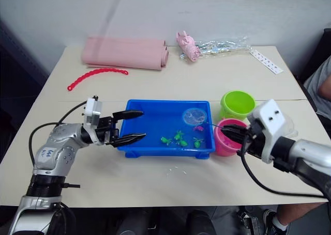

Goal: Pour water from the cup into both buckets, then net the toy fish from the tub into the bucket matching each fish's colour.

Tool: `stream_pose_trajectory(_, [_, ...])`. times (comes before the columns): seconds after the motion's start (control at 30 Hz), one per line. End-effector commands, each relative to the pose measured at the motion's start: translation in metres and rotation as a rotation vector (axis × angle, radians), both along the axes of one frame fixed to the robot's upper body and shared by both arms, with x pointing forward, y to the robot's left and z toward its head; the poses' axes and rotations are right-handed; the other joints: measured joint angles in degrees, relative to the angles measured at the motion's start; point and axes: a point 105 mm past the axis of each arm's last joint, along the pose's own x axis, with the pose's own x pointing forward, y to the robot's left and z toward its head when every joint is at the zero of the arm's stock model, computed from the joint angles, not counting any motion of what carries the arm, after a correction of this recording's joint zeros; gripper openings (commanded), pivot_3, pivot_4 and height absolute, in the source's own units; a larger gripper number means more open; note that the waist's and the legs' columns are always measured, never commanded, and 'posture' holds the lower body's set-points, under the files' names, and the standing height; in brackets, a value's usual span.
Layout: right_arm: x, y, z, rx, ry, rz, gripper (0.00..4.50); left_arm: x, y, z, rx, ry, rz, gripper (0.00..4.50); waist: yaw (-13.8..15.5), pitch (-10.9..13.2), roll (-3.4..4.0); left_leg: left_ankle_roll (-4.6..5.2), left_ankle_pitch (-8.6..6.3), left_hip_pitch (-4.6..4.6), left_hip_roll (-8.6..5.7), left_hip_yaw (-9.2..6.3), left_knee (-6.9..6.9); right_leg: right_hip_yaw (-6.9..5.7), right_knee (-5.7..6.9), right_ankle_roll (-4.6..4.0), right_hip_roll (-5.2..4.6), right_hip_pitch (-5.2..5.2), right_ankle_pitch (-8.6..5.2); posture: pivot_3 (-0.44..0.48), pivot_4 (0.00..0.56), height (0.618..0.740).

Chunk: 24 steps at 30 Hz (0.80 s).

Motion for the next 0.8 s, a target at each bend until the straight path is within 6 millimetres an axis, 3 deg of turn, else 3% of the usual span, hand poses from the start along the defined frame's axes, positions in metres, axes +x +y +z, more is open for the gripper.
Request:
stream_pose_trajectory(0.03, [-0.001, 0.006, -0.004, 0.053, 0.192, 0.022, 0.0, -0.005, 0.012, 0.009, 0.023, -0.056, 0.01, 4.48, -0.1, 0.0, 0.0, 0.0, 0.0, 0.0, 0.0, 0.01, -0.02, -0.01, -0.03, 0.0, 0.0, 0.0, 0.0, 0.0, 0.15, 0.74])
stream_pose_trajectory(0.27, [0.017, 0.013, -0.015, 0.116, 0.358, -0.059, 0.0, -0.01, 0.011, 0.004, 0.023, -0.059, 0.019, 4.48, 0.0, 0.0, -0.01, 0.1, -0.06, -0.33, 0.01, -0.03, 0.02, -0.15, -0.15, 0.03, -0.01, -0.13, 0.02, 0.0, 0.15, 0.74])
stream_pose_trajectory(0.57, [0.019, 0.012, -0.031, 0.093, 0.467, -0.113, 0.0, -0.015, 0.005, 0.003, -0.001, -0.06, 0.04, 4.48, 0.1, 0.0, -0.01, 0.14, -0.08, -0.56, 0.0, -0.1, 0.12, -0.26, -0.11, 0.05, -0.02, -0.24, 0.03, 0.0, 0.15, 0.74])
stream_pose_trajectory(0.8, [0.029, 0.003, -0.033, 0.063, 0.429, -0.212, 0.0, -0.015, 0.003, 0.001, 0.004, -0.054, 0.047, 4.48, 0.1, 0.0, -0.01, 0.15, -0.06, -0.9, 0.0, -0.05, 0.24, -0.23, 0.28, 0.06, -0.01, -0.69, 0.04, 0.0, 0.15, 0.74])
